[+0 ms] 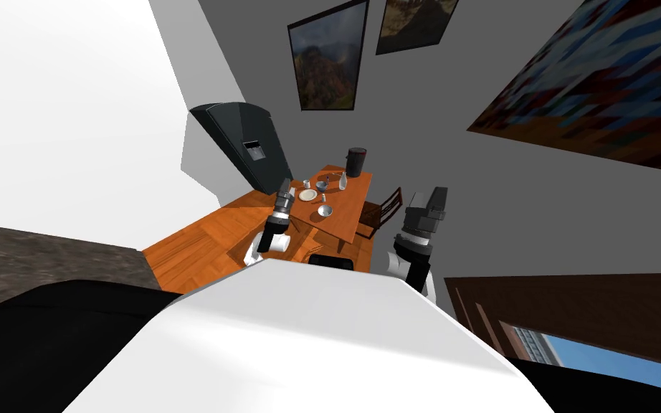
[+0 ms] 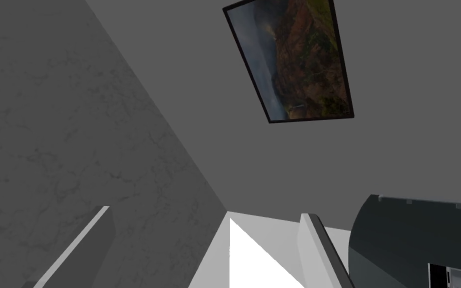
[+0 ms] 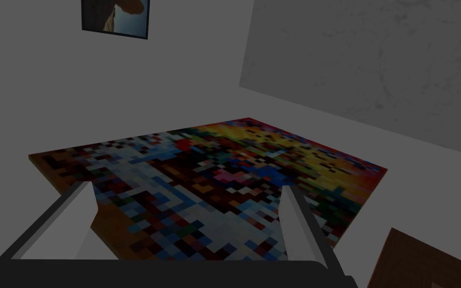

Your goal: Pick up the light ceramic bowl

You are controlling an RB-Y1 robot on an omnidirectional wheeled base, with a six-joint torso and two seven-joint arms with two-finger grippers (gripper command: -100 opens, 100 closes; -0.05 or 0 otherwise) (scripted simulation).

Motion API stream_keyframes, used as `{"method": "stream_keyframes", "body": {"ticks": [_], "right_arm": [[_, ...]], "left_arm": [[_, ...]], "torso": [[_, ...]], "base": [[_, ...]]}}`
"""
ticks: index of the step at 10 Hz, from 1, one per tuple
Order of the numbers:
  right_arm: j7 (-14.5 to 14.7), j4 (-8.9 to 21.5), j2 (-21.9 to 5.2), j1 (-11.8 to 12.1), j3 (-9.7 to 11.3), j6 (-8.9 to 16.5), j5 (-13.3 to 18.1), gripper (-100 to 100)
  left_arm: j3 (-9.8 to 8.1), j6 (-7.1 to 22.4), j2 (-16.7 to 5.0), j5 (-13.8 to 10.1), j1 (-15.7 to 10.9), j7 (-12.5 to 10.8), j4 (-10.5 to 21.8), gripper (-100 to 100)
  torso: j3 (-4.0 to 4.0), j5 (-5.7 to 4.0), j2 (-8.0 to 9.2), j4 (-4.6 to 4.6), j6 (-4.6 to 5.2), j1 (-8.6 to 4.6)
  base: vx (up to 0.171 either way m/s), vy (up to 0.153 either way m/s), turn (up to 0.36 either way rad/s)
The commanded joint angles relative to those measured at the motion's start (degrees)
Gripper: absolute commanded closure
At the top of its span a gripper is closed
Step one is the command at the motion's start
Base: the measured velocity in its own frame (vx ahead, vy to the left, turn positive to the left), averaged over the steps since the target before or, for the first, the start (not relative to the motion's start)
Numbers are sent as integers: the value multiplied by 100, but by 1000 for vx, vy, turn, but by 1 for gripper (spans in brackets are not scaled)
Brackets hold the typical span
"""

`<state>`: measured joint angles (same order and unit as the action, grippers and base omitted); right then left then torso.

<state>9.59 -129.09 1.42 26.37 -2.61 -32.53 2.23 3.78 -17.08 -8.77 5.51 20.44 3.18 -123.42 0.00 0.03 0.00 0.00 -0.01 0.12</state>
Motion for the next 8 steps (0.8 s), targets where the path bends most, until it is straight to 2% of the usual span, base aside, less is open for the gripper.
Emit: {"method": "stream_keyframes", "body": {"ticks": [1,2,4,5,6,7,8], "right_arm": [[0,0,0,0,0,0,0,0],[0,0,0,0,0,0,0,0],[0,0,0,0,0,0,0,0],[0,0,0,0,0,0,0,0],[0,0,0,0,0,0,0,0],[0,0,0,0,0,0,0,0],[0,0,0,0,0,0,0,0]], "left_arm": [[7,286,-57,23,-148,-82,178,-100],[7,349,-57,23,-148,-82,178,-100],[86,735,-81,92,-383,-171,504,-100],[86,845,-81,92,-383,-171,504,-100],[124,1080,-88,120,-505,-214,679,-100],[124,1100,-88,120,-505,-214,679,-100],[161,1330,-93,144,-632,-254,863,-100]], "torso": [[0,0,0,0,0,0],[0,0,0,0,1,1],[0,0,0,0,1,-2],[1,0,2,0,1,1],[0,0,1,0,-1,0],[-1,0,-2,-1,1,1],[-1,0,-2,0,-1,-2]], "base": [[-8,35,-50],[-8,26,-31],[-11,32,-76],[-6,35,-39],[-5,34,-76],[-2,28,-34],[2,29,-66]]}}
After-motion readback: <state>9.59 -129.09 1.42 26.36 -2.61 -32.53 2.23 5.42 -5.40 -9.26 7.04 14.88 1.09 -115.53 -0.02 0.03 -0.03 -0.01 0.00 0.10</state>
